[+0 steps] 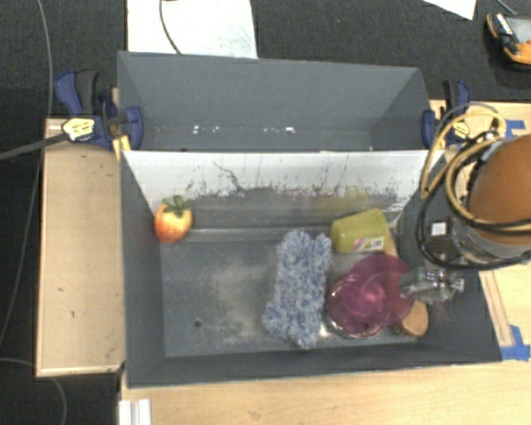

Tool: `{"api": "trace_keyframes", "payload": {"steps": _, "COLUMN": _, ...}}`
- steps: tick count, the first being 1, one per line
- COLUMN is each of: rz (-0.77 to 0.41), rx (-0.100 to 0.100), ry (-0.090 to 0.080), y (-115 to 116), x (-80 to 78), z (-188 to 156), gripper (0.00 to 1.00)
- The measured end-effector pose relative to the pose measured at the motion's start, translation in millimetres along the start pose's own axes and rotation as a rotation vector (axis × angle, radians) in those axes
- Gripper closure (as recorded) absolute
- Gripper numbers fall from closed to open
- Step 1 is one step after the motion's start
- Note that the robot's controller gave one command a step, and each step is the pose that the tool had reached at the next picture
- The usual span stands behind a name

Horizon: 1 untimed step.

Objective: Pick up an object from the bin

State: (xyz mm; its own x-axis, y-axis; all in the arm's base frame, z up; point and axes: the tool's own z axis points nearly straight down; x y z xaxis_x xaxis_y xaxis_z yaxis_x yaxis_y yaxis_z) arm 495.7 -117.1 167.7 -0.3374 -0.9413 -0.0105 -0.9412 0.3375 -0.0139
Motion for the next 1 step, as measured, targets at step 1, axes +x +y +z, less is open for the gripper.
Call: {"api": "trace_keyframes", "payload": {"steps": 1, "rz": -0.368, "rx": 0.01, "ry": -0.001, "y": -27.2, "x": 16.4, "z": 63.2, "gripper": 1.0}}
